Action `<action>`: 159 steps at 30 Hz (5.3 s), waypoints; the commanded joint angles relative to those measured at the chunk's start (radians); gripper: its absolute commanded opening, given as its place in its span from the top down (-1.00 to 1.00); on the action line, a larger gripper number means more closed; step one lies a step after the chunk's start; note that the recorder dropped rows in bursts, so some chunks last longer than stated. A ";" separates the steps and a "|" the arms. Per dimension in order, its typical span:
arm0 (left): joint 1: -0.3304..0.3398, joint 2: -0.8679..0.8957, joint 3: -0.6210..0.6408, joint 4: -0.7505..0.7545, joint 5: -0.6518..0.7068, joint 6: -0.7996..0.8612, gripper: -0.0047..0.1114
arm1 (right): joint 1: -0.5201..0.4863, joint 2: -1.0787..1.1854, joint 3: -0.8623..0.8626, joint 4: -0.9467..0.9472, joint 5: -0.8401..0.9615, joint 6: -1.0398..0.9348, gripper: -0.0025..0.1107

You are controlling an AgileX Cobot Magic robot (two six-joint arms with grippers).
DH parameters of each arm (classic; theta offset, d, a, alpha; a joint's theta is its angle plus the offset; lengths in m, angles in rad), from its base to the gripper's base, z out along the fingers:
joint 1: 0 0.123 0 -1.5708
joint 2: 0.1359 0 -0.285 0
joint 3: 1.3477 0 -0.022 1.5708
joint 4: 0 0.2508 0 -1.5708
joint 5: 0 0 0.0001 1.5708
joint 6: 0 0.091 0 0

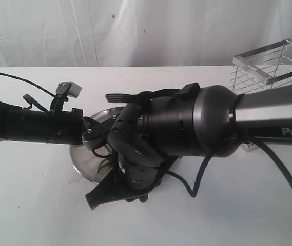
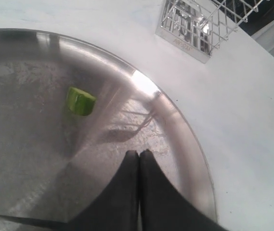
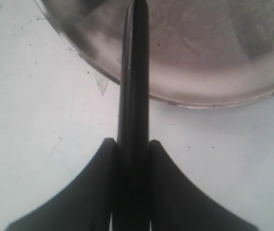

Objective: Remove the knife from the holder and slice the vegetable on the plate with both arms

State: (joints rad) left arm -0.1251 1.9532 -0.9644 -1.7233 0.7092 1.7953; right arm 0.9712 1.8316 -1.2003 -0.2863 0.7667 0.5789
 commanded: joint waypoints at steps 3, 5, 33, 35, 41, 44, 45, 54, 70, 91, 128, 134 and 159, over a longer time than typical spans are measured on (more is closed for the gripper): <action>0.003 -0.009 -0.002 -0.021 -0.021 -0.009 0.92 | 0.005 -0.001 0.004 0.001 -0.003 0.063 0.96; 0.003 -0.009 -0.002 -0.021 -0.021 -0.009 0.92 | 0.005 0.003 0.004 0.001 -0.013 0.085 0.96; 0.001 0.113 -0.025 -0.021 -0.032 0.000 0.92 | 0.014 0.024 0.004 -0.004 -0.022 0.115 0.96; 0.001 0.129 -0.025 -0.021 -0.032 0.000 0.92 | 0.014 0.041 0.008 -0.006 -0.021 0.115 0.96; 0.001 0.153 -0.025 -0.021 -0.032 0.000 0.92 | 0.014 0.084 0.039 -0.006 -0.069 0.116 0.96; 0.001 0.153 -0.025 -0.021 -0.053 -0.007 0.92 | 0.014 0.088 0.039 -0.006 -0.069 0.116 0.96; 0.001 0.153 -0.025 -0.021 -0.068 -0.016 0.92 | 0.014 0.088 0.039 -0.006 -0.069 0.116 0.96; 0.001 0.153 -0.025 -0.010 -0.094 -0.046 0.92 | 0.014 0.095 0.039 -0.003 -0.006 0.103 0.96; 0.001 0.118 -0.025 -0.021 -0.027 -0.046 0.92 | 0.014 0.095 0.039 0.030 0.055 0.027 0.96; -0.061 0.111 0.019 -0.021 -0.123 -0.077 0.92 | 0.014 0.092 0.039 0.051 0.079 0.026 0.96; -0.071 -0.096 -0.015 0.432 -0.034 -0.569 0.92 | -0.036 0.037 0.037 0.267 0.282 -0.345 0.96; -0.110 -0.094 0.067 0.370 -0.218 -0.529 0.92 | -0.036 0.037 0.037 0.269 0.272 -0.341 0.96; -0.236 -0.078 0.174 0.230 -0.333 -0.386 0.92 | -0.036 0.037 0.037 0.276 0.259 -0.341 0.96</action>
State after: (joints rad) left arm -0.3190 1.8664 -0.8303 -1.5344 0.4062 1.4159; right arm 0.9391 1.8772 -1.1655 0.0000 1.0278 0.2380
